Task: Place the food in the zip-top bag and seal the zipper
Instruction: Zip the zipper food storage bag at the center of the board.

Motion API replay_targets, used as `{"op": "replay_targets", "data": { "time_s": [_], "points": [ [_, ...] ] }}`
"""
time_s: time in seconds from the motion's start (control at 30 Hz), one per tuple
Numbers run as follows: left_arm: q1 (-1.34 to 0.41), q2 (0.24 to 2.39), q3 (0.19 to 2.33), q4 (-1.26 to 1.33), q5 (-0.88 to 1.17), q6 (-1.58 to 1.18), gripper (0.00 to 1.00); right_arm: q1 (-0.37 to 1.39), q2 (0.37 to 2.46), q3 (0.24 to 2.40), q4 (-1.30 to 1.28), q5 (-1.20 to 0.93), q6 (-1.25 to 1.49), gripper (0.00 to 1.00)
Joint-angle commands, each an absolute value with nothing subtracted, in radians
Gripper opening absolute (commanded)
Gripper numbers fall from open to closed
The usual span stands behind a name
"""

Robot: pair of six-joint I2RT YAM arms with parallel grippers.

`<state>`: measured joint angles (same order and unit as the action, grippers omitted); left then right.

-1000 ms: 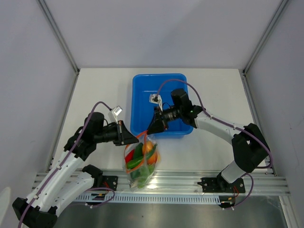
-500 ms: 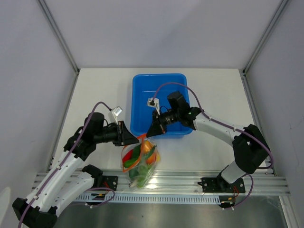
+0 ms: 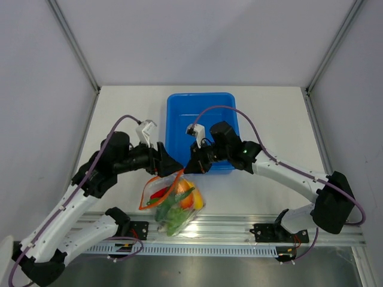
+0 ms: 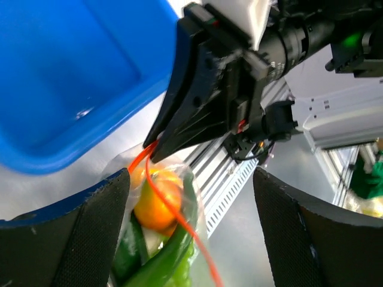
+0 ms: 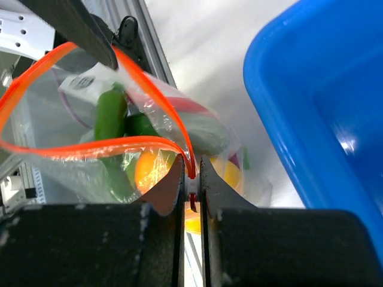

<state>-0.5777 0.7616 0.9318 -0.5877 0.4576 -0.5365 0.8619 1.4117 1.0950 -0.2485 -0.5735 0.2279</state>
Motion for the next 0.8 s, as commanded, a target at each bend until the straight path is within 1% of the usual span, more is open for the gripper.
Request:
{"op": "replay_targets", "data": {
  "time_s": [0.0, 0.17, 0.3, 0.53, 0.67, 0.77],
  "points": [
    [-0.673, 0.837, 1.014, -0.6, 0.344, -0.443, 0.86, 0.867, 1.359, 1.164, -0.302, -0.495, 0.291, 0.0],
    [-0.747, 0.861, 0.97, -0.56, 0.298, -0.404, 0.89, 0.867, 1.324, 1.16, -0.325, -0.518, 0.337, 0.0],
    [-0.784, 0.832, 0.925, -0.549, 0.223, -0.354, 0.93, 0.87, 1.263, 1.115, -0.301, -0.552, 0.347, 0.0],
    [-0.798, 0.793, 0.876, -0.5, 0.202, -0.224, 0.94, 0.867, 1.18, 1.057, -0.265, -0.647, 0.29, 0.0],
    [-0.799, 0.79, 0.887, -0.466, 0.257, -0.143, 0.93, 0.867, 1.166, 1.051, -0.265, -0.686, 0.262, 0.0],
    [-0.799, 0.825, 0.903, -0.482, 0.372, -0.118, 0.91, 0.867, 1.16, 1.054, -0.272, -0.689, 0.255, 0.0]
  ]
}}
